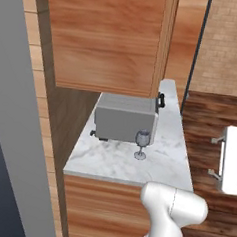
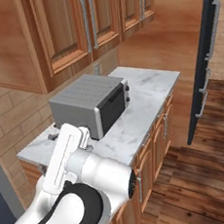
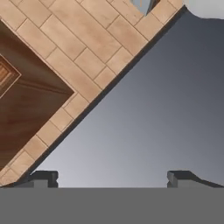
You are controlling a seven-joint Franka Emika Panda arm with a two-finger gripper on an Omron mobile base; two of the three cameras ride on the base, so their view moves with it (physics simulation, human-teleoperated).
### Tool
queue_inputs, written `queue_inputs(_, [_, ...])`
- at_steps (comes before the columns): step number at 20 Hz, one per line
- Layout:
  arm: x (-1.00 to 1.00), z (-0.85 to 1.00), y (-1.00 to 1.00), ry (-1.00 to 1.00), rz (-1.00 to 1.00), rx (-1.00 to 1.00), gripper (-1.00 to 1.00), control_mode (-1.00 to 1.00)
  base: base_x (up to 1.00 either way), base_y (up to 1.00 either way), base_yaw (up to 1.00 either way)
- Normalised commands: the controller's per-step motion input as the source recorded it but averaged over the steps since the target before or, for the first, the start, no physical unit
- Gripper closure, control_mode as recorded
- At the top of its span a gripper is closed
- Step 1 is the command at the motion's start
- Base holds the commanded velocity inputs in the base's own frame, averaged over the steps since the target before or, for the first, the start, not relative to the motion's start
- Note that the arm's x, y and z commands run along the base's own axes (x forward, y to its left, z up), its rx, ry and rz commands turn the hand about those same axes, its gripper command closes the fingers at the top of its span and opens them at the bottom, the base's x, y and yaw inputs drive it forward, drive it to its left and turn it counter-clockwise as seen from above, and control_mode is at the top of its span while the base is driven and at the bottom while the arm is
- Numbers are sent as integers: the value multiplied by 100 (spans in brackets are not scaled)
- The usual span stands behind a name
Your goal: Retrieve the wine glasses from the counter and place one next to each plate.
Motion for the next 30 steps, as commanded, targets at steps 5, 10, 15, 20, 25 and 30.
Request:
queue_inputs(5, [45,-10,0,17,-4,0,-100,-100,0,0,0])
queue_inputs(10, [37,-17,0,28,0,0,-100,-100,0,0,0])
queue_inputs(15, [40,-38,0,30,0,-2,-100,-100,0,0,0])
queue_inputs(20, [53,-44,0,13,-3,-1,-100,-100,0,0,0])
queue_inputs(25, [63,-52,0,3,-6,0,-100,-100,0,0,0])
queue_inputs(30, [61,-41,0,2,-5,2,-100,-100,0,0,0])
